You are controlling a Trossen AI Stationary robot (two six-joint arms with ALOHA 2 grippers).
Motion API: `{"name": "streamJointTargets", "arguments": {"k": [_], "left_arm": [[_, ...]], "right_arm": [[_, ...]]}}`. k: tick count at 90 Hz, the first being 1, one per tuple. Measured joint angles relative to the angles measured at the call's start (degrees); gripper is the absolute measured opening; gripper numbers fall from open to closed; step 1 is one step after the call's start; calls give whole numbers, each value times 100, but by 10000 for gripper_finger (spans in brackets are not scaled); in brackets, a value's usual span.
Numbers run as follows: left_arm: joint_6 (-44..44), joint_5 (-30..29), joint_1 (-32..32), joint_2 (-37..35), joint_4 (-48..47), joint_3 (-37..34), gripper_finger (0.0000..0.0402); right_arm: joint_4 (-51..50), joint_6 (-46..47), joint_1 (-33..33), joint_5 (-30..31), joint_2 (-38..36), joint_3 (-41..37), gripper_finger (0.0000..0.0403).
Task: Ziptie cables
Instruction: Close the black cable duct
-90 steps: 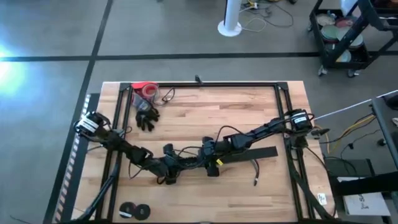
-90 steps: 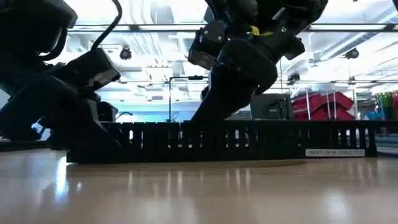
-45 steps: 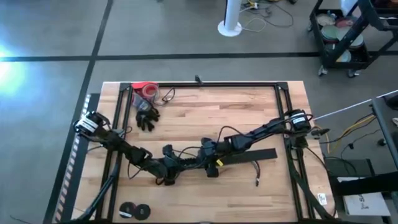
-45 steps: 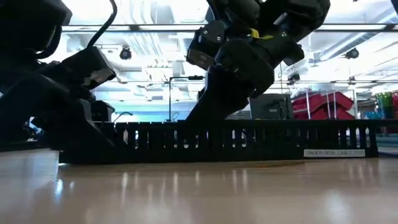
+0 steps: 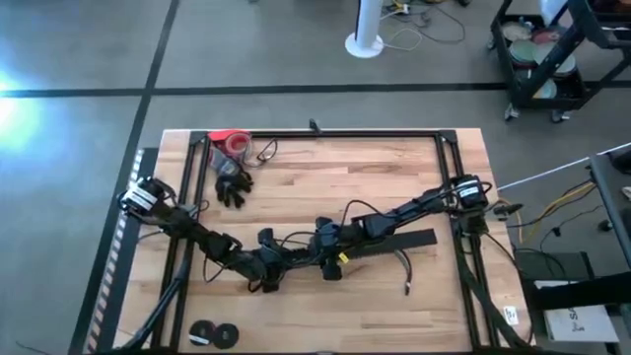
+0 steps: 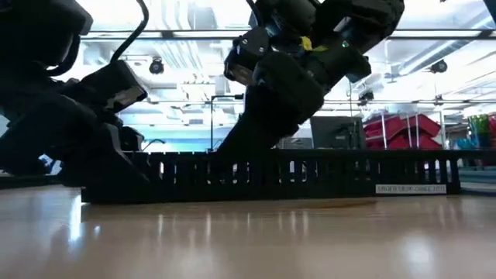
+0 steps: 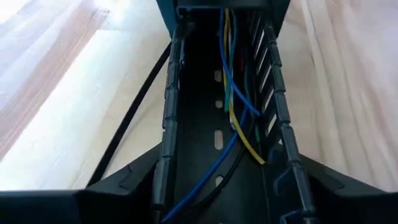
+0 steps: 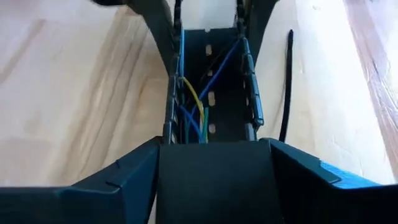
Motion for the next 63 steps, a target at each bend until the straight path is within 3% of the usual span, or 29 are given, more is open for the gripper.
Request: {"name": "streamJointTargets", "arguments": {"k": [15,45,63], "left_arm": [[-4,-78,4,0,-13,-4,225],[19,-39,4,0,-7,9,224],[24,-39,4,0,-31,33,225]], "right_arm": [[-38,64,4,174,-8,95,263],[-246,-2,9,335,5,119,227],[-281,-15,13,412,3,119,226]]}}
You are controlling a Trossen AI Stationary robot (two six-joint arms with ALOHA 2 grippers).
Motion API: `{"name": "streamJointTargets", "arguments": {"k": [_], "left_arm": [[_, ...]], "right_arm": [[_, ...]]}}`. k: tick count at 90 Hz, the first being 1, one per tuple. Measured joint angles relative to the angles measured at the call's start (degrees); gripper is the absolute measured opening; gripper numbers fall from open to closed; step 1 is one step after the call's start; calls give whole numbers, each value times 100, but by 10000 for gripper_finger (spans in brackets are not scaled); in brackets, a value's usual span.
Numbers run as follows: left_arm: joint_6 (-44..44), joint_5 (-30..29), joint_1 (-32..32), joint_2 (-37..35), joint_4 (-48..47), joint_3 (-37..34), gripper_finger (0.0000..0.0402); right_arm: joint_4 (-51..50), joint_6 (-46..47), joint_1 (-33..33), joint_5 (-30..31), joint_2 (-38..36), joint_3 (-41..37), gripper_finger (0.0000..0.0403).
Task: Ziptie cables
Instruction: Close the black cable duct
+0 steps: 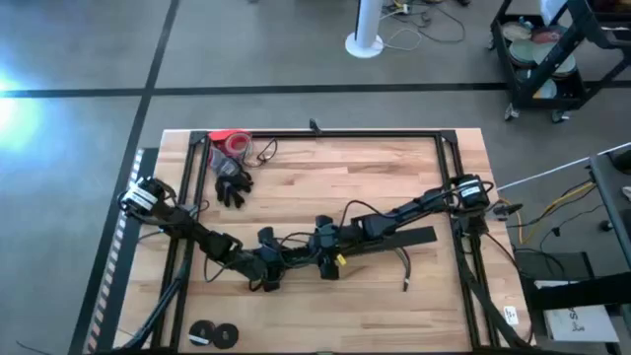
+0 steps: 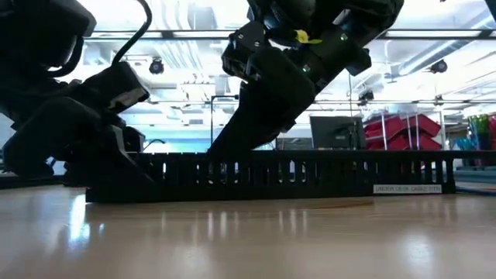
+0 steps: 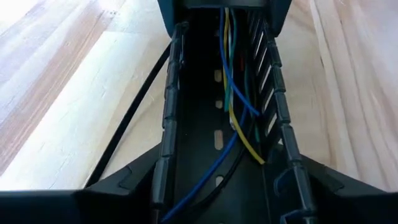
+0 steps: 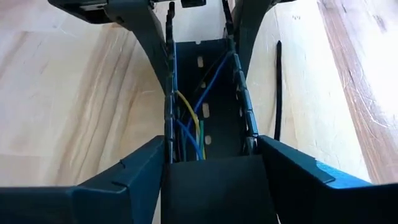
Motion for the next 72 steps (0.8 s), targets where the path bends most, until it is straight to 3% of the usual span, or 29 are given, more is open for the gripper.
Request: {"name": "streamJointTargets", "arguments": {"k": [27,55,72], "left_arm": [[-71,53,-2,0,22,2,228],[-97,50,14,0,-10,75,229],[-12,46,60,1,-16,201,224]], "right_arm": [[-240,78,1,-183,1,166,230],[-827,-102,-46,-328,32,585,293],[-1080,-322,-46,-336,207,799,304]]}}
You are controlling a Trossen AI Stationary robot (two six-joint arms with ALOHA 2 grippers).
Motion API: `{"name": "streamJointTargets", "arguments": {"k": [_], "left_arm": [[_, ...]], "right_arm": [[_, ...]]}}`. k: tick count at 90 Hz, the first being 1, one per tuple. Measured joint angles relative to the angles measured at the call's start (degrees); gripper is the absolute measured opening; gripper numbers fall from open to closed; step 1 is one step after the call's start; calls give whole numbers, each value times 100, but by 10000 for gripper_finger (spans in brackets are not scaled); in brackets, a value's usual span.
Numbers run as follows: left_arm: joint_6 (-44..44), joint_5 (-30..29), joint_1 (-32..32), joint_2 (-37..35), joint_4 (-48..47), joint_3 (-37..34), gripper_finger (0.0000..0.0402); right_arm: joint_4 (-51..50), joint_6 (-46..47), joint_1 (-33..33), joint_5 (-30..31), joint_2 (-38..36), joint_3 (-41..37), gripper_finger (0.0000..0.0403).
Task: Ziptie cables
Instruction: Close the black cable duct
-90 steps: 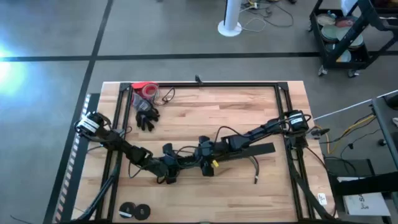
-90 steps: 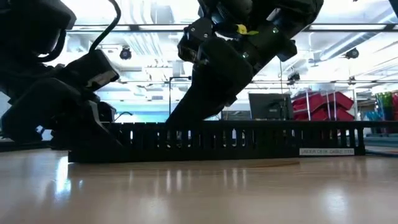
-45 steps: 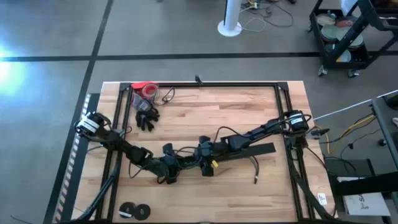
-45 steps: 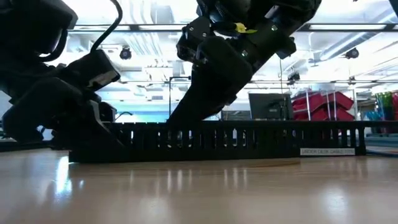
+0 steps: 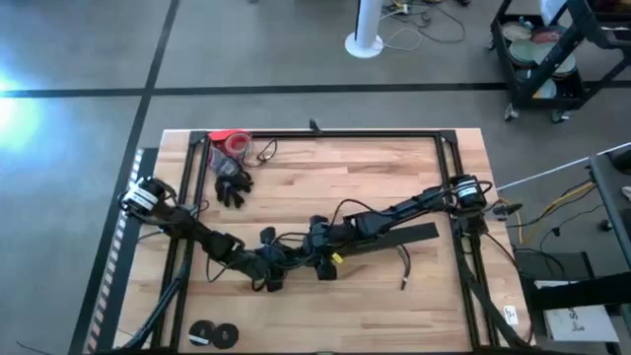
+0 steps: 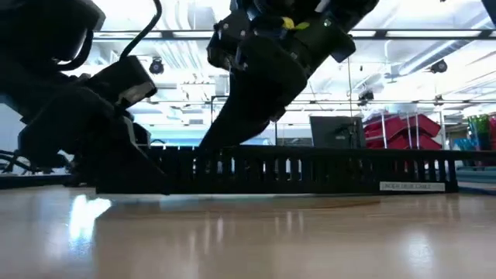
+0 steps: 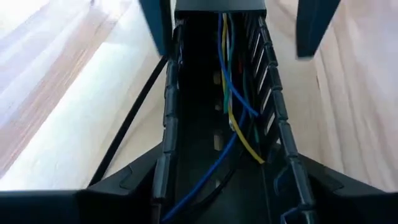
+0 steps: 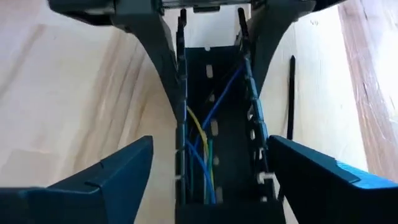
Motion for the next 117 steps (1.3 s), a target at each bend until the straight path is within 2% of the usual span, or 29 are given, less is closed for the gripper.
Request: {"name": "streamJointTargets", "arguments": {"k": [16,45,55,63,83,93,104,117], "left_arm": [[29,-32,10,-1,-79,55,229],[59,-31,10,-3,-89,53,229],[101,-29,10,-3,-90,49,227],[101,-29,10,-3,-100,48,224],[138,10,10,-12,-181,31,231],[125,2,12,-12,-187,33,226],[104,3,12,-12,-192,32,224],[88,15,10,-12,-209,33,230]], "right_arm": [[-287,-75,2,203,56,41,283],[-329,-98,-24,303,36,47,210],[-334,-173,-24,293,36,47,203],[-353,-186,-24,237,24,47,222],[-1320,-58,-26,-56,-305,51,328],[-1633,74,-37,-16,-346,44,341],[-1629,94,-37,52,-347,44,312],[-1628,94,-42,70,-358,44,239]]}}
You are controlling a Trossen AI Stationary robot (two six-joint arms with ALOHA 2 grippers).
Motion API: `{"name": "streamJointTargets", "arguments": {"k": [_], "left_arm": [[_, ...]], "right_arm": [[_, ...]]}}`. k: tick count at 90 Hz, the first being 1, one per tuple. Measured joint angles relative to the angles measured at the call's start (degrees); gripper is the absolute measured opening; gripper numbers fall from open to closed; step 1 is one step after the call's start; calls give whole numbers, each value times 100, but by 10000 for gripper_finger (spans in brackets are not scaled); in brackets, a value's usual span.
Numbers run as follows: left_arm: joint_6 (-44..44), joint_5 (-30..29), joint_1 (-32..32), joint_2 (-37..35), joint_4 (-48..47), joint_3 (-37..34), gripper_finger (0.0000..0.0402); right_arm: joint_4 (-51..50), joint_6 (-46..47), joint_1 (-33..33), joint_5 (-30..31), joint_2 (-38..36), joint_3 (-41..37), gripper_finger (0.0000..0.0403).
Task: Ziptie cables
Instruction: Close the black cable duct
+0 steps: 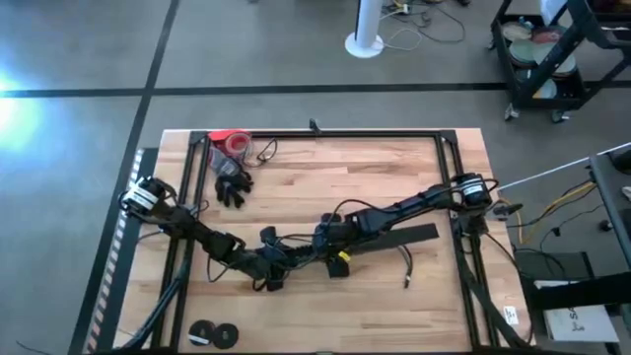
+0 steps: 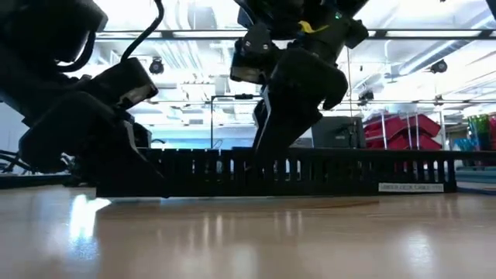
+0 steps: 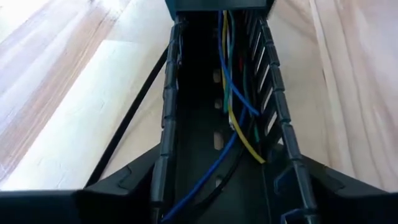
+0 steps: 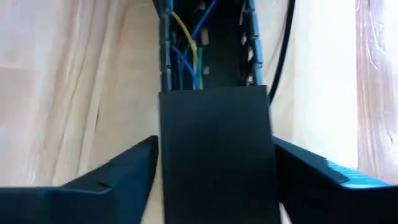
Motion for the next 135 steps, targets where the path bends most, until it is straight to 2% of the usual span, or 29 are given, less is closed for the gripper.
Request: {"name": "streamJointTargets", "arguments": {"k": [6,43,60,82,101,125,135], "left_arm": [[11,14,1,0,-2,0,228],[59,-23,49,2,-87,20,224],[114,-61,61,8,-70,20,228],[304,-86,155,11,-42,62,223],[595,-59,232,11,-129,144,229],[570,-96,263,11,-101,96,226],[616,-130,260,11,-95,96,223]], "right_arm": [[-3,-43,2,-12,-8,0,213],[444,-8,2,-9,173,-20,213],[503,-16,9,13,182,-20,229],[775,-83,11,26,272,-20,215],[619,-118,16,26,375,141,227],[420,-243,7,77,294,164,219],[271,-105,14,384,271,166,222]]}}
